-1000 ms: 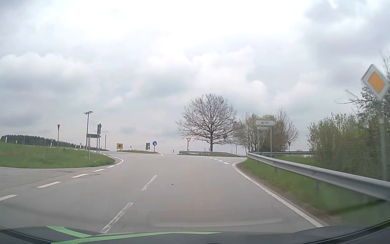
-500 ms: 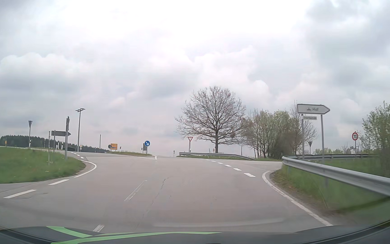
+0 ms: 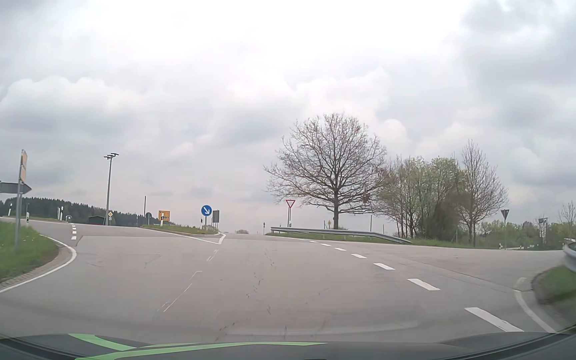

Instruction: Follow the waypoints while adhering to traffic rules and regulations

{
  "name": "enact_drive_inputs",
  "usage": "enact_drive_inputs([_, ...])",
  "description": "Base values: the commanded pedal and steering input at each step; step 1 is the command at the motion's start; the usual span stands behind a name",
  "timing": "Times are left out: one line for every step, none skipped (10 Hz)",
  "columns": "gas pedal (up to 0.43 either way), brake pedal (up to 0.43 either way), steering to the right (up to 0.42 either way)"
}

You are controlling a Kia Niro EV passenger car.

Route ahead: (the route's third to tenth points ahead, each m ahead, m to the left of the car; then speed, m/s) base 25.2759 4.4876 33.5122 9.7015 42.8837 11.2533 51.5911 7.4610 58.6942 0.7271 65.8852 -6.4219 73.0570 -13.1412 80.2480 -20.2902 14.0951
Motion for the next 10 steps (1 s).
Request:
enact_drive_inputs([0.0,0.079,-0.021])
enact_drive_inputs([0.0,0.085,-0.025])
enact_drive_inputs([0.0,0.091,-0.03])
enact_drive_inputs([0.0,0.11,-0.034])
enact_drive_inputs([0.0,0.116,-0.037])
enact_drive_inputs([0.0,0.134,-0.037])
enact_drive_inputs([0.0,0.152,-0.037])
enact_drive_inputs([0.0,0.165,-0.037])
enact_drive_inputs([0.0,0.183,-0.037])
enact_drive_inputs([0.0,0.207,-0.037])
